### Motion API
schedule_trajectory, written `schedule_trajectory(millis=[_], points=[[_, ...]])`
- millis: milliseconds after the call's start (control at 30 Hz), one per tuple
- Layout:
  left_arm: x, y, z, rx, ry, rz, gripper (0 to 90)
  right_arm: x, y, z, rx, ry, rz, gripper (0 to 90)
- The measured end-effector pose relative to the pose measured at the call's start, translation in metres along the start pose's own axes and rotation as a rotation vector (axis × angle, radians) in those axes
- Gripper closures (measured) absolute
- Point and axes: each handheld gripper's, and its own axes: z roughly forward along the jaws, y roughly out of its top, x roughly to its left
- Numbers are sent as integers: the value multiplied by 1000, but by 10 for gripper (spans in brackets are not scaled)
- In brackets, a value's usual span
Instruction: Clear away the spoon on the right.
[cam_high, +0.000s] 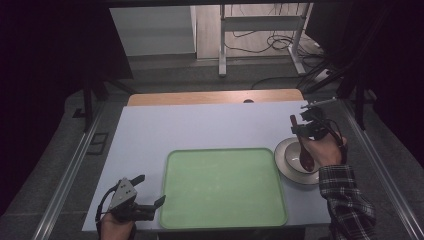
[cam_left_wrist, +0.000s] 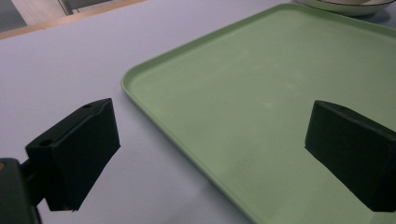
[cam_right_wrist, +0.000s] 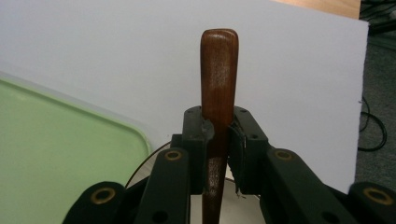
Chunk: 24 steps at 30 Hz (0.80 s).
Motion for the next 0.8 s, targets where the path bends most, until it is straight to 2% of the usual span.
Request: schedule_trajectory(millis=[333, 800], points=[[0, 0, 0, -3, 2, -3, 28, 2, 5, -15, 30, 33, -3, 779], [0, 0, 0, -2, 0, -2, 28, 5, 12, -35, 40, 42, -12, 780]])
